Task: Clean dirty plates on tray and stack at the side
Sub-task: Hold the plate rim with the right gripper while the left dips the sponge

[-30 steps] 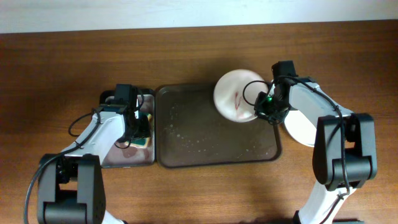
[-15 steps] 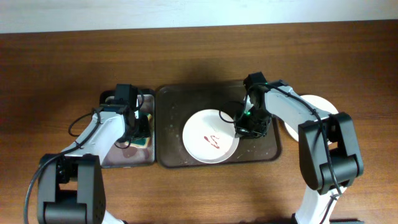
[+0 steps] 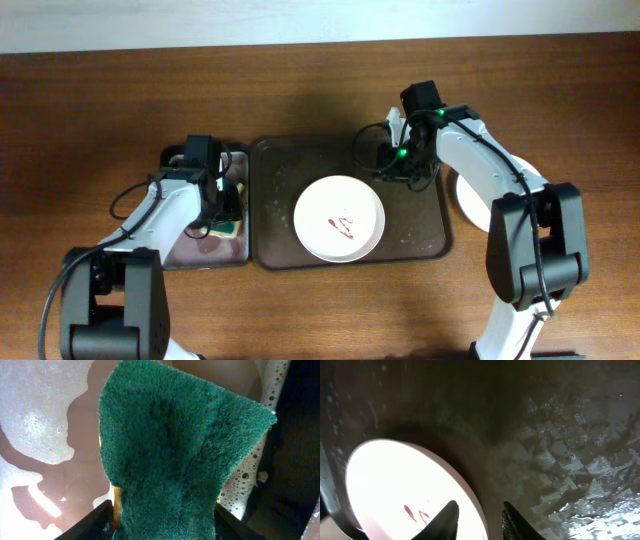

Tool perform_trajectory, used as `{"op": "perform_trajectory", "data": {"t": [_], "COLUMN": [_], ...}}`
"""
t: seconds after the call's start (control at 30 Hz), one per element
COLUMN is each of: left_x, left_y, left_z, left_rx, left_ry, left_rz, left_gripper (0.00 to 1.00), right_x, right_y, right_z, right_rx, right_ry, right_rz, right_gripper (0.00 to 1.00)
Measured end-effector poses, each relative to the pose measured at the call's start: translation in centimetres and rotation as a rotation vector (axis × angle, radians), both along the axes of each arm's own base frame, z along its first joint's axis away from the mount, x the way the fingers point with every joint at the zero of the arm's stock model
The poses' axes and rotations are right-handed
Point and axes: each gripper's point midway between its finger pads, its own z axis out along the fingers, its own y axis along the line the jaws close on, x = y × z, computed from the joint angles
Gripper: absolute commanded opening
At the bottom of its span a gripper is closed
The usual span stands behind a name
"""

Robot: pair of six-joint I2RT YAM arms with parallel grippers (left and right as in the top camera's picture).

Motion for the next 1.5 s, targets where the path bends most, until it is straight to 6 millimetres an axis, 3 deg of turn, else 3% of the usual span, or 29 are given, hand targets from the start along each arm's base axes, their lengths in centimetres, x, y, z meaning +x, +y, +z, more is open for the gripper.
{"op": "perform_trajectory", "data": {"t": [0.27, 0.4, 0.73, 0.9, 1.0, 1.03, 1.17, 1.43, 1.47, 1.5], "left_x": [0.0, 0.0, 0.0, 0.0, 0.0, 0.0, 0.0, 0.0, 0.0, 0.0], "left_y": [0.0, 0.0, 0.0, 0.0, 0.0, 0.0, 0.0, 0.0, 0.0, 0.0], "left_z": [0.0, 0.0, 0.0, 0.0, 0.0, 0.0, 0.0, 0.0, 0.0, 0.0], "left_rx": [0.0, 0.0, 0.0, 0.0, 0.0, 0.0, 0.0, 0.0, 0.0, 0.0], "left_ry": [0.0, 0.001, 0.001, 0.001, 0.001, 0.001, 0.001, 0.002, 0.001, 0.001], "left_rz": [0.0, 0.0, 0.0, 0.0, 0.0, 0.0, 0.0, 0.0, 0.0, 0.0], "left_gripper": [0.56, 0.56, 0.56, 0.56, 0.56, 0.56, 0.56, 0.56, 0.56, 0.56], "right_x": [-1.9, -1.7, -1.1, -1.5, -2.1, -2.1, -2.2, -3.2, -3.4, -3.5], "right_y": [1.0, 2.2, 2.1, 1.8, 1.6, 1.6, 1.5, -0.2, -0.3, -0.3], "right_z": [-1.6, -1.7, -1.7, -2.9, -4.1, -4.2, -4.2, -4.4, -4.4, -4.4], "right_rx": [-0.021, -0.018, -0.028, -0.042, -0.051, -0.052, -0.051, -0.068, -0.07, -0.072], "right_ry": [-0.01, -0.042, -0.066, -0.027, 0.011, 0.012, 0.033, 0.187, 0.2, 0.211], "right_rz": [0.163, 0.206, 0.195, 0.19, 0.186, 0.191, 0.143, -0.128, -0.141, -0.15], "right_gripper": [0.38, 0.35, 0.34, 0.24, 0.06, 0.04, 0.04, 0.05, 0.1, 0.22]}}
